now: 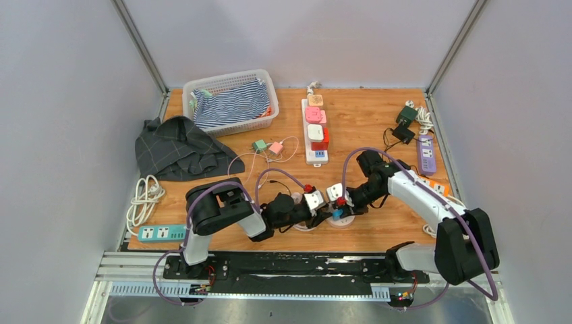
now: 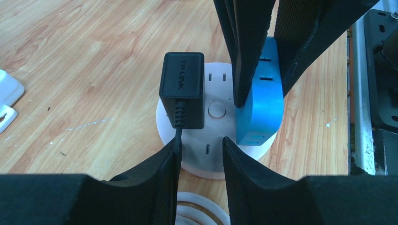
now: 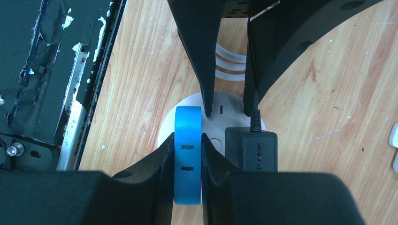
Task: Pull the plug off the socket
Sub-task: Remove the plug from the socket.
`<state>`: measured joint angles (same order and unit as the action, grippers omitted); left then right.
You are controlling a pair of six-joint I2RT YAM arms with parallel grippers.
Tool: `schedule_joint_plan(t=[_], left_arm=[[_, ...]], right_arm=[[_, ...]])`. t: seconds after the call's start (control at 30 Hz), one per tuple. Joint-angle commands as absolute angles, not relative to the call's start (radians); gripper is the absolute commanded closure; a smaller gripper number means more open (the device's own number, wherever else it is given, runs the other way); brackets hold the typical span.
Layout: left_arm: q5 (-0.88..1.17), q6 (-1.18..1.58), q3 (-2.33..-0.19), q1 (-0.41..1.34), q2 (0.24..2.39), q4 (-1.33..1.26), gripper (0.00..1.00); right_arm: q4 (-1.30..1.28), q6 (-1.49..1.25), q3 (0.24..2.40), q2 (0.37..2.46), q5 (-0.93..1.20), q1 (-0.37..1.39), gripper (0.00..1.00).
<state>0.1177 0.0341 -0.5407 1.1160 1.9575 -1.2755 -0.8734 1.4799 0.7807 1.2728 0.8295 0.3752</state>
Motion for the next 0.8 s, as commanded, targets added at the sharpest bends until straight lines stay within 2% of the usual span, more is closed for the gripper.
schedule_joint_plan(t=[0.0,0.47,0.77], left_arm=[[0.129,0.015,-0.555,1.13,2.01,-1.135,0.6],[0.092,0.016,-0.599,1.134,2.02,-1.042,0.59],[0.038,0.056,-0.532,1.114,1.863,-0.999,0.38]], right_arm=[[-0.837,1.468,0.788,1.227,0.922,0.397,1.0],[-0.778,1.443,0.749,1.209,0.826,0.396,1.0],[-0.769,1.442,0.716,1.247,0.759,0.375,1.0]])
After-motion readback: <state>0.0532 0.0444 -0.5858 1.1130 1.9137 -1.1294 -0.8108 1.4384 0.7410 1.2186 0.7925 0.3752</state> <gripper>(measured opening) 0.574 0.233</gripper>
